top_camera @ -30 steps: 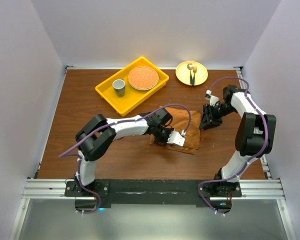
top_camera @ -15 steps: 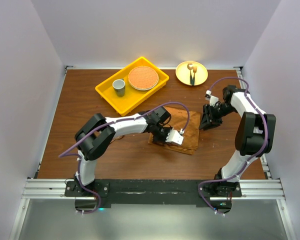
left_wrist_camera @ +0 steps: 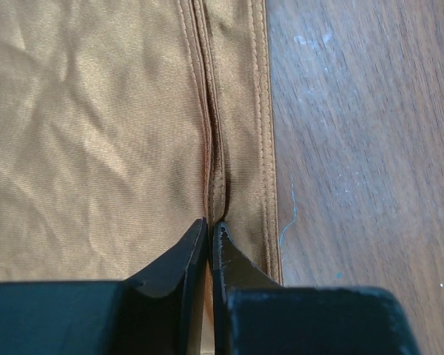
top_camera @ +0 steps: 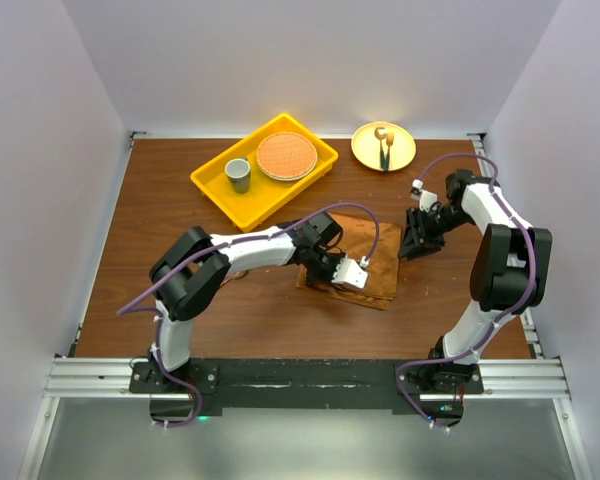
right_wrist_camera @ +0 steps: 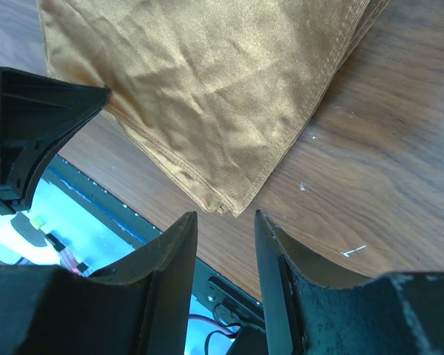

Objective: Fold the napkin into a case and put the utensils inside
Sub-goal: Smooth out the square-folded napkin at the center of the board.

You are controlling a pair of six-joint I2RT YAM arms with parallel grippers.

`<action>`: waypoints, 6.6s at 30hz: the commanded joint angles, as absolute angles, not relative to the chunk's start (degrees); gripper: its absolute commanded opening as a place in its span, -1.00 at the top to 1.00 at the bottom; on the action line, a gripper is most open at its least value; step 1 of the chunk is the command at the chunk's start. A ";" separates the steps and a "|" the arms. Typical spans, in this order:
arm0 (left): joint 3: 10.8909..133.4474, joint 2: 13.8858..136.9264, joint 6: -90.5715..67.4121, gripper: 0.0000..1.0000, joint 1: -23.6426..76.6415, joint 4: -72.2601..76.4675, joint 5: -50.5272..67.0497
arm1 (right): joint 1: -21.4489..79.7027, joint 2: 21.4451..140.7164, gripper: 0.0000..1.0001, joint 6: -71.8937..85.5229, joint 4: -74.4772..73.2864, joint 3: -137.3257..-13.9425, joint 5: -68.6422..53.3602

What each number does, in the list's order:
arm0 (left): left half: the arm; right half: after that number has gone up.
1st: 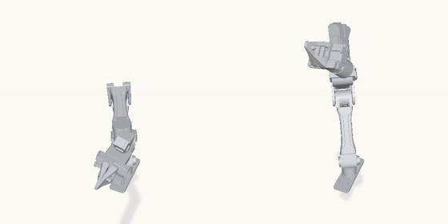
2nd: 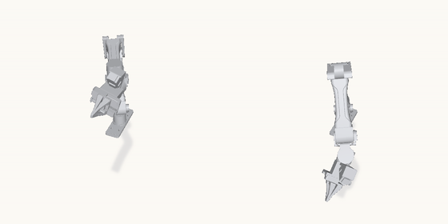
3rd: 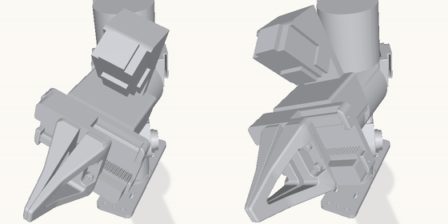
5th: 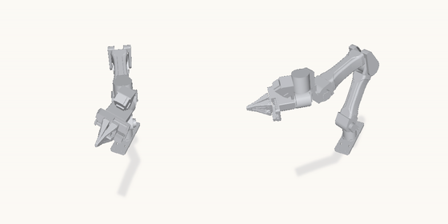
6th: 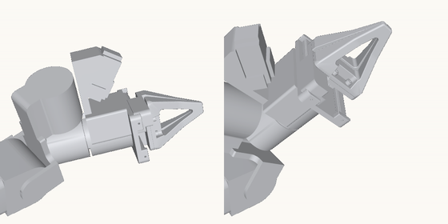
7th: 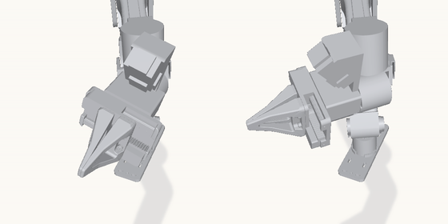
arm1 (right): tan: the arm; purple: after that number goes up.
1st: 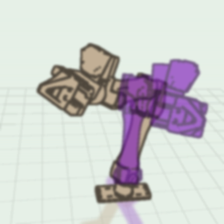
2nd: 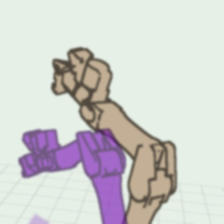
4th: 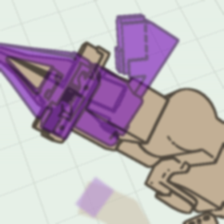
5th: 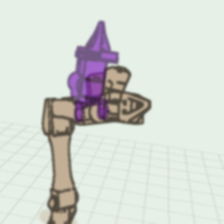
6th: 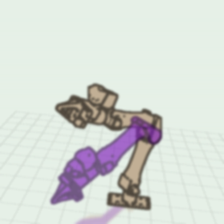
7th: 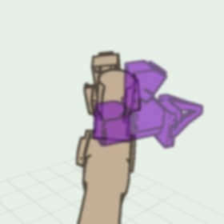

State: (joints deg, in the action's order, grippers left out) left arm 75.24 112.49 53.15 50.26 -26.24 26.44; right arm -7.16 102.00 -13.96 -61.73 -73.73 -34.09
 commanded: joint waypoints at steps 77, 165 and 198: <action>70.49 107.93 65.65 0.77 47.90 -32.70 32.96 | -7.29 111.97 0.14 -2.11 -49.84 -77.08 -42.18; 79.65 107.26 34.50 0.24 37.43 -20.55 37.70 | 6.24 110.41 0.35 -6.85 -49.04 -85.53 -39.29; 64.78 106.00 41.57 0.29 61.26 -11.16 22.85 | 6.24 111.80 0.38 -5.89 -42.19 -71.10 -31.46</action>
State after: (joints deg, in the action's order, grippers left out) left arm 64.47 105.12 41.63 60.77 -14.00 23.73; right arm 6.07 111.61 -5.61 -44.10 -71.33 -33.36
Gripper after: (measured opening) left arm 0.352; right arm 0.311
